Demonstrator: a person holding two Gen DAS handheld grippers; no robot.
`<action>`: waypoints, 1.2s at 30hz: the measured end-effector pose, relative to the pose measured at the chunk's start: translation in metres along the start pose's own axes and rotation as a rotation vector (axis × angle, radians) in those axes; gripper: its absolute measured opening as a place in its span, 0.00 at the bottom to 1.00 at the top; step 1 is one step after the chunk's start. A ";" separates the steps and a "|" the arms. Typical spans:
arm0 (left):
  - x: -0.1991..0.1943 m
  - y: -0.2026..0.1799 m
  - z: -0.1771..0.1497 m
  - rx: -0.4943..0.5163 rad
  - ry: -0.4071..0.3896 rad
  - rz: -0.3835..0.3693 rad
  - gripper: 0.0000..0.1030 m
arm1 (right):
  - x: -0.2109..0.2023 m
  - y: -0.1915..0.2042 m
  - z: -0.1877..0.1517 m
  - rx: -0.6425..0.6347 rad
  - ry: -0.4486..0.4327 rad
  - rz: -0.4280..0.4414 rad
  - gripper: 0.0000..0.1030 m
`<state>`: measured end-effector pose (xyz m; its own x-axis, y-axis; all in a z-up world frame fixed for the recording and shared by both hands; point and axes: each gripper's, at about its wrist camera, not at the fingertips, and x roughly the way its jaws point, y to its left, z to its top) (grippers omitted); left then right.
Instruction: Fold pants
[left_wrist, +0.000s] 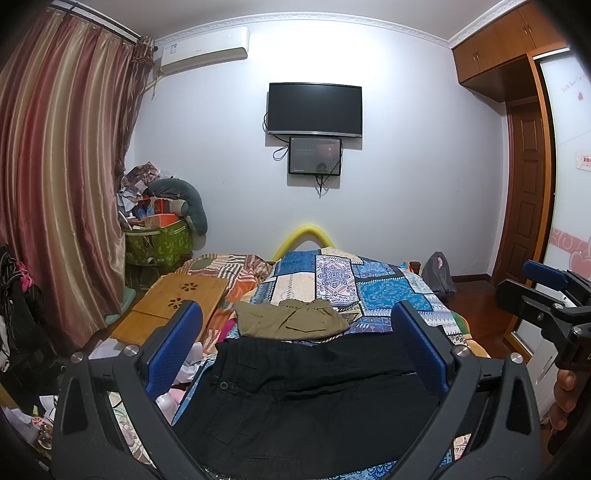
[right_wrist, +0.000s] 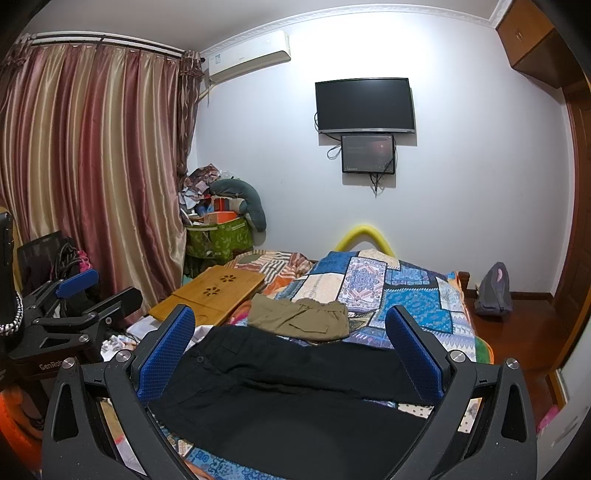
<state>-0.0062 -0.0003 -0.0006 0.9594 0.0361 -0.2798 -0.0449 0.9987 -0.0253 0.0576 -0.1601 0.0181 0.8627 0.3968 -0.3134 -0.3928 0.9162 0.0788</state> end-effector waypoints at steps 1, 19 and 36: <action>0.000 0.000 0.000 0.000 0.000 0.000 1.00 | 0.000 -0.001 0.000 -0.001 0.000 0.000 1.00; 0.000 0.000 0.000 0.000 0.002 -0.001 1.00 | 0.002 -0.007 -0.001 -0.003 0.003 -0.002 1.00; 0.024 0.002 -0.001 -0.005 0.057 0.002 1.00 | 0.019 -0.026 -0.008 0.008 0.044 -0.028 1.00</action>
<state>0.0166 0.0028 -0.0084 0.9420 0.0358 -0.3337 -0.0484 0.9984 -0.0295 0.0814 -0.1767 0.0026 0.8583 0.3684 -0.3572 -0.3660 0.9274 0.0771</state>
